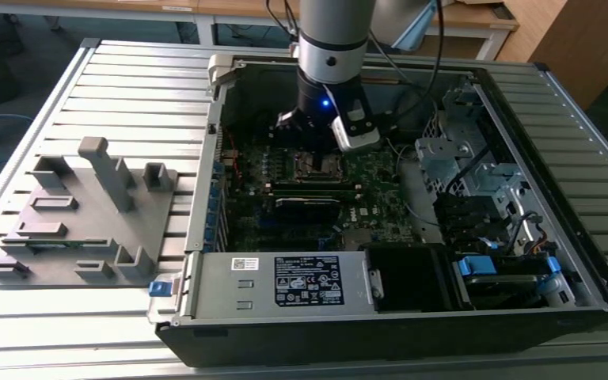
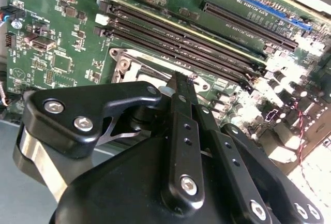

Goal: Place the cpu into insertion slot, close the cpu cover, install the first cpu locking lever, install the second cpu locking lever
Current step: 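Install the second cpu locking lever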

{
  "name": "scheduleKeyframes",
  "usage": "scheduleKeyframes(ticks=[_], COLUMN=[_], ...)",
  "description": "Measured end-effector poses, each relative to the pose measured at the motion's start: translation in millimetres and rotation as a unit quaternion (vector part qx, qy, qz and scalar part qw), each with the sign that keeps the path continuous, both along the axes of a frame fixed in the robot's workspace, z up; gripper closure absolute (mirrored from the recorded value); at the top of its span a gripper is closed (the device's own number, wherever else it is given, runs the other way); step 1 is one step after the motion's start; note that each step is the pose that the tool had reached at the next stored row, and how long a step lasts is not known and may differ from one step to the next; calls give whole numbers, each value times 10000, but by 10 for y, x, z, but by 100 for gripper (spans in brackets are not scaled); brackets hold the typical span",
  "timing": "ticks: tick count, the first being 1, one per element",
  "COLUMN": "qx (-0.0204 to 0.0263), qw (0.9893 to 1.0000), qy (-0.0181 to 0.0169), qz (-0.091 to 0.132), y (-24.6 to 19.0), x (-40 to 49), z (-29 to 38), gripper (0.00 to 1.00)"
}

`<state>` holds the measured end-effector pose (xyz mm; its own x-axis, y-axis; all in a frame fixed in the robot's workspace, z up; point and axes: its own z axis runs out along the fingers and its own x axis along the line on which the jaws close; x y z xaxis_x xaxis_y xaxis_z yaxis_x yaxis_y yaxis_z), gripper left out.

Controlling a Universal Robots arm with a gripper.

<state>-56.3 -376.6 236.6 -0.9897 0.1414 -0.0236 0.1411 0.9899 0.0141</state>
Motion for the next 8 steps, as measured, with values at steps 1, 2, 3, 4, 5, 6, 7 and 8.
scheduleKeyframes(ticks=[1,2,3,4,5,6,7,8], qx=[-3,-7,-10,-12,-13,-13,-12,-12], qw=[10000,10000,10000,10000,10000,10000,10000,10000], qy=[0,0,0,0,0,0,0,0], qz=[21,41,59,69,72,72,73,73], y=[0,0,0,0,-1,0,0,0], x=[-5,-10,-15,-17,-17,-17,-17,-17], z=[-8,-13,-15,-15,-15,-15,-16,-16], gripper=[89,89,89,89,89,89,89,89])
